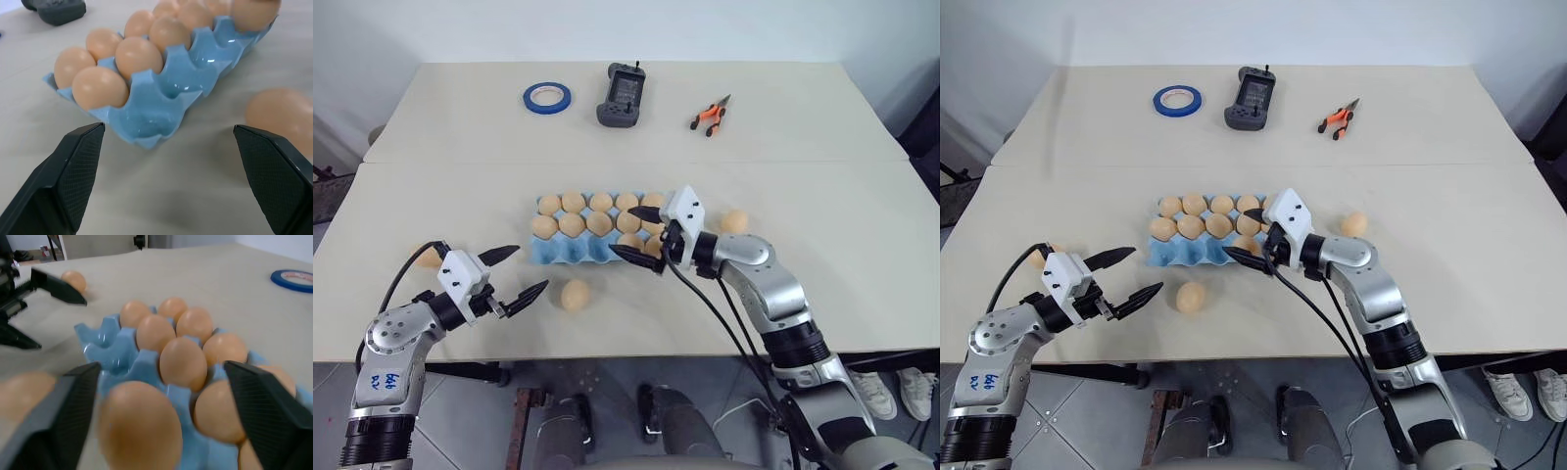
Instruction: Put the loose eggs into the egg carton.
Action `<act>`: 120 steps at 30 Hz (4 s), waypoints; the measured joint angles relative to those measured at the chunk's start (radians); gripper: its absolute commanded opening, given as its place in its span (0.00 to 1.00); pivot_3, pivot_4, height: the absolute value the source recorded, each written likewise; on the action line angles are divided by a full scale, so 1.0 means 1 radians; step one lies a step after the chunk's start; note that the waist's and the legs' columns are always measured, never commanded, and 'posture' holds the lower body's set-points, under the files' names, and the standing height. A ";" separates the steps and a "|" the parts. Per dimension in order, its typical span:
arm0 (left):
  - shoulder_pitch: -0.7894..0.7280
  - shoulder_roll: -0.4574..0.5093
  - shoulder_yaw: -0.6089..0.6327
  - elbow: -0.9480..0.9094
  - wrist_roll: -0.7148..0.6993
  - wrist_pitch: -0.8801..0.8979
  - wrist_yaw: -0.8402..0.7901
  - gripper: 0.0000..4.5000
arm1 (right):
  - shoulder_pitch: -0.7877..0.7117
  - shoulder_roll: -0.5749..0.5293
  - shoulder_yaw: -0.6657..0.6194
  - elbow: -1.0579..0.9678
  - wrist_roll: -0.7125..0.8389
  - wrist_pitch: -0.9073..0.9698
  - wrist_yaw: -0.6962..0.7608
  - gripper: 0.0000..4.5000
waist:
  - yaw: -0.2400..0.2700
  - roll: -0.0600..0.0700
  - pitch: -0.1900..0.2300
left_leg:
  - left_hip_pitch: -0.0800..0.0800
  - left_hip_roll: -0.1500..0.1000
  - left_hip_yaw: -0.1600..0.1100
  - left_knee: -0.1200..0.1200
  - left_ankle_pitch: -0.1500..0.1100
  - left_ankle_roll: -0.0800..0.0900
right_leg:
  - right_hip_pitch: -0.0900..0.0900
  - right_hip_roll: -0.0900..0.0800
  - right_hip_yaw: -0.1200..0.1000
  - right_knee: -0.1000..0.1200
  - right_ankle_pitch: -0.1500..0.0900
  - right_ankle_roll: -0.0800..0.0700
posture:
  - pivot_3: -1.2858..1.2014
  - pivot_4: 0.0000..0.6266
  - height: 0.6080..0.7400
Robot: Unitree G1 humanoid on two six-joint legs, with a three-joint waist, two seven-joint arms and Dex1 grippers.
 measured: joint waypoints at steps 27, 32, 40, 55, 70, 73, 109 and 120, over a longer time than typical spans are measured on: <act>-0.132 -0.030 -0.100 0.014 -0.006 0.048 -0.067 1.00 | 0.578 -0.175 -0.547 -0.030 0.105 -0.343 -0.090 0.99 | -0.002 -0.002 0.000 | 0.010 -0.004 -0.013 0.006 0.000 0.000 | 0.018 0.007 0.004 -0.011 -0.002 -0.005 | 0.52 0.24 1.00; -0.156 -0.031 -0.105 0.026 -0.006 0.048 -0.079 1.00 | 0.552 -0.168 -0.530 0.000 0.099 -0.344 -0.112 0.99 | -0.011 -0.002 0.001 | 0.010 -0.005 -0.012 0.007 0.000 0.001 | 0.020 0.007 0.006 -0.012 -0.001 -0.005 | 0.52 0.24 1.00; -0.155 -0.033 -0.116 0.029 -0.007 0.046 -0.080 1.00 | 0.282 -0.180 -0.412 0.128 0.047 -0.218 -0.150 0.99 | -0.023 -0.002 0.001 | 0.011 -0.004 -0.012 0.006 0.000 0.001 | 0.017 0.008 0.007 -0.008 0.000 -0.003 | 0.52 0.24 1.00; -0.095 -0.034 -0.085 -0.018 -0.015 0.045 -0.041 1.00 | -0.043 -0.101 -0.283 0.615 -0.079 -0.328 -0.169 0.62 | -0.023 -0.002 0.001 | 0.010 -0.004 -0.011 0.003 0.000 0.000 | 0.012 0.009 0.007 -0.001 0.001 0.001 | 0.52 0.24 1.00; -0.056 -0.042 0.022 -0.013 -0.073 0.037 0.007 1.00 | -0.058 -0.023 -0.196 0.343 -0.027 -0.275 -0.023 0.48 | -0.029 -0.002 0.001 | 0.011 0.000 -0.008 0.003 0.001 -0.002 | 0.006 0.014 0.012 0.005 0.001 0.000 | 0.52 0.24 1.00; -0.010 -0.037 0.064 -0.007 -0.076 0.037 0.021 1.00 | -0.098 0.026 -0.104 0.213 -0.020 -0.165 0.002 0.48 | -0.030 -0.002 0.001 | 0.010 0.000 -0.007 0.003 0.001 -0.005 | 0.003 0.014 0.014 0.010 0.000 -0.002 | 0.52 0.24 1.00; 0.162 0.000 0.113 -0.131 -0.096 0.100 0.055 1.00 | 0.262 -0.175 -0.213 -0.033 0.146 -0.299 0.291 0.99 | -0.027 -0.009 -0.002 | 0.009 0.000 -0.008 -0.001 -0.004 -0.007 | 0.003 0.016 0.013 0.000 -0.002 -0.005 | 0.52 0.24 1.00; 0.197 0.131 0.163 0.000 -0.103 0.033 -0.142 1.00 | 0.390 -0.312 -0.297 0.023 0.186 -0.412 0.459 0.99 | -0.025 -0.011 0.000 | 0.010 -0.009 -0.023 0.005 -0.005 -0.008 | 0.006 0.018 0.019 -0.004 -0.009 -0.018 | 0.52 0.24 1.00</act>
